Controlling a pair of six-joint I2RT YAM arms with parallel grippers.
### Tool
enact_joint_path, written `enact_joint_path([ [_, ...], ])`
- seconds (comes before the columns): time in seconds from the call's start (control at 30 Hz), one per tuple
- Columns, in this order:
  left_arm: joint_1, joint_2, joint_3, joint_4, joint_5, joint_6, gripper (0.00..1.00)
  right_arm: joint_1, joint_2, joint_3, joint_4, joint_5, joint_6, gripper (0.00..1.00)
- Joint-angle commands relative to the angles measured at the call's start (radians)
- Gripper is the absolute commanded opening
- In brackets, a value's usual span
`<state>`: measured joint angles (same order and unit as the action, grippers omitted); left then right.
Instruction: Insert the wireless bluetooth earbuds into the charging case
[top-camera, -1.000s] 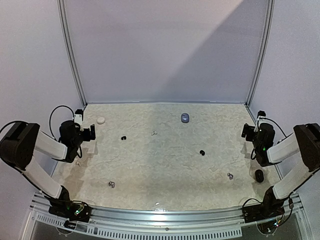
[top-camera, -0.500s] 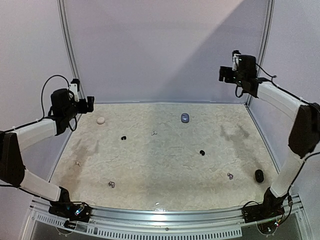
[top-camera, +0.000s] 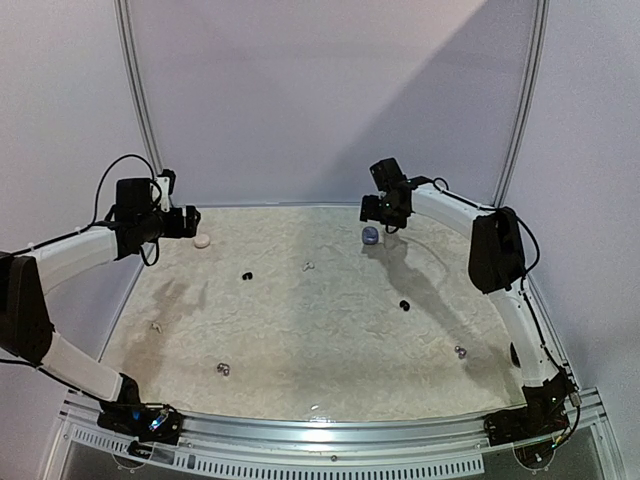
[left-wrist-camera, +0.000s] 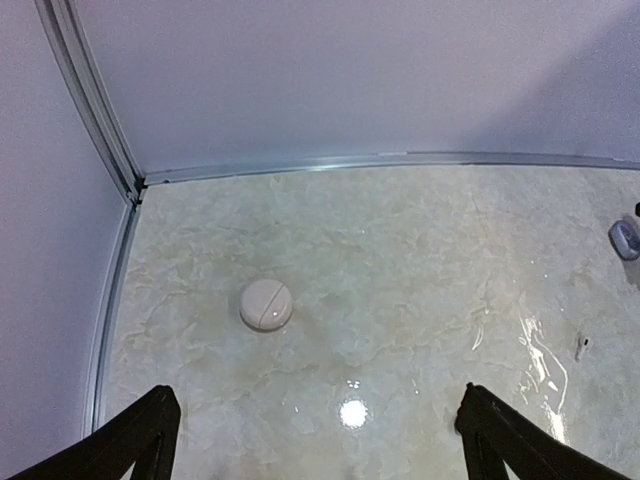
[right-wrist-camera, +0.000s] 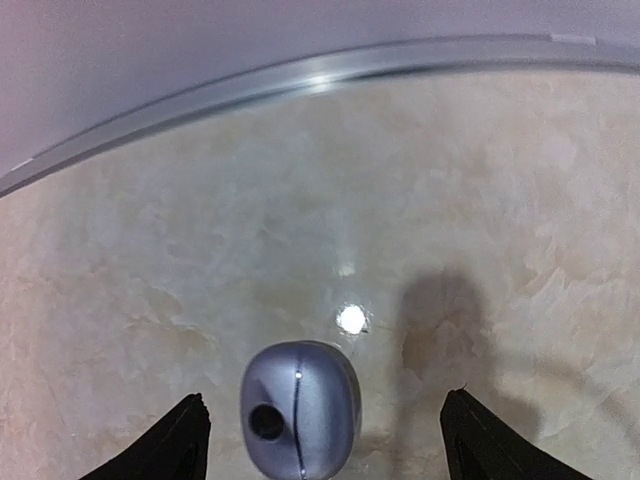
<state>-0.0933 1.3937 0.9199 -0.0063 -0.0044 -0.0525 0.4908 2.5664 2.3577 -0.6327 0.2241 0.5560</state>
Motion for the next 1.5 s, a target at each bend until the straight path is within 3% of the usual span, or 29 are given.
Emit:
enact_joint_path([
  [0.0, -0.012, 0.015, 0.023, -0.037, 0.054, 0.014, 0.99, -0.001, 0.059, 0.041, -0.055, 0.011, 0.154, 0.80],
  [0.53, -0.013, 0.032, 0.019, -0.026, 0.027, 0.051, 0.99, 0.027, 0.168, 0.086, 0.063, -0.024, 0.338, 0.74],
  [0.73, -0.013, 0.033, 0.023, -0.020, 0.011, 0.083, 0.99, 0.044, 0.192, 0.087, 0.059, -0.026, 0.350, 0.66],
  [1.2, -0.012, 0.027, 0.022, 0.017, 0.007, 0.120, 0.99, 0.083, 0.173, 0.059, -0.061, 0.030, 0.232, 0.43],
  [1.47, -0.013, 0.012, 0.016, 0.026, 0.007, 0.141, 0.99, 0.090, 0.120, -0.041, -0.080, -0.035, 0.175, 0.39],
])
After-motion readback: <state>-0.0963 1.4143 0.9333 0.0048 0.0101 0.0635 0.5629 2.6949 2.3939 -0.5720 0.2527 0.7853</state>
